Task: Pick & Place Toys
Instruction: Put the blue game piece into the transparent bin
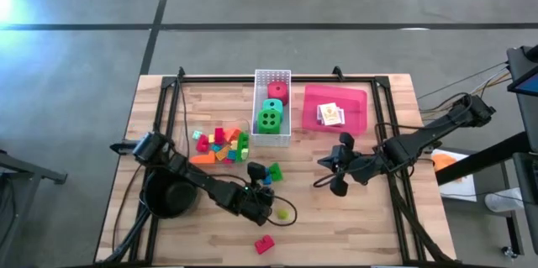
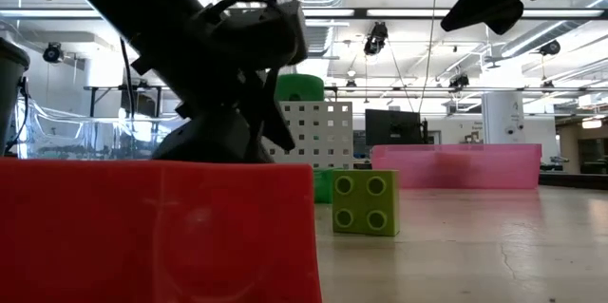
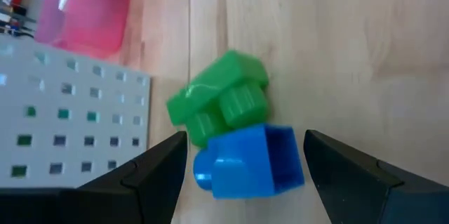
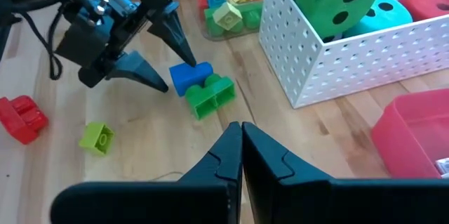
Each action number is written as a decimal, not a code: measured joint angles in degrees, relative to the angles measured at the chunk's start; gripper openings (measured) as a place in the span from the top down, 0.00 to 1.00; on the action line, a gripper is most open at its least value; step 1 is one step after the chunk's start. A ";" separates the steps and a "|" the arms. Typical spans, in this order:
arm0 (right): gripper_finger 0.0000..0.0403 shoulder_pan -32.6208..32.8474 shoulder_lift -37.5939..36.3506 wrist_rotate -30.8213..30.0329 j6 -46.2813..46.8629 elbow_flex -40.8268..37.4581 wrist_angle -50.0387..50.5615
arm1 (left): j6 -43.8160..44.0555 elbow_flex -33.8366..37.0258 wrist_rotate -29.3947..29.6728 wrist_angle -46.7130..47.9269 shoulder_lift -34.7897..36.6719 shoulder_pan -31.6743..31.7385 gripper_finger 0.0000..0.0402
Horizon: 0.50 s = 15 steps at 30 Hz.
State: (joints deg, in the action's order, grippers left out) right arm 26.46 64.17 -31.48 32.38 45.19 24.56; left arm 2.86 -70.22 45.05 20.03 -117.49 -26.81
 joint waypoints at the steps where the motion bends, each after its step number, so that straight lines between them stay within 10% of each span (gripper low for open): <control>1: 0.98 0.00 0.02 0.00 -0.02 0.00 -0.02 | 0.50 0.02 -0.14 0.74 0.00 0.00 0.29; 15: 0.98 0.00 0.04 -0.05 -0.02 0.00 -0.29 | 3.54 0.04 -0.93 3.17 -0.15 1.16 0.29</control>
State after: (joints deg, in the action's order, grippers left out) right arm 26.46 64.20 -31.53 32.36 45.19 24.26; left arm 6.40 -70.17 44.12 23.21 -117.64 -25.64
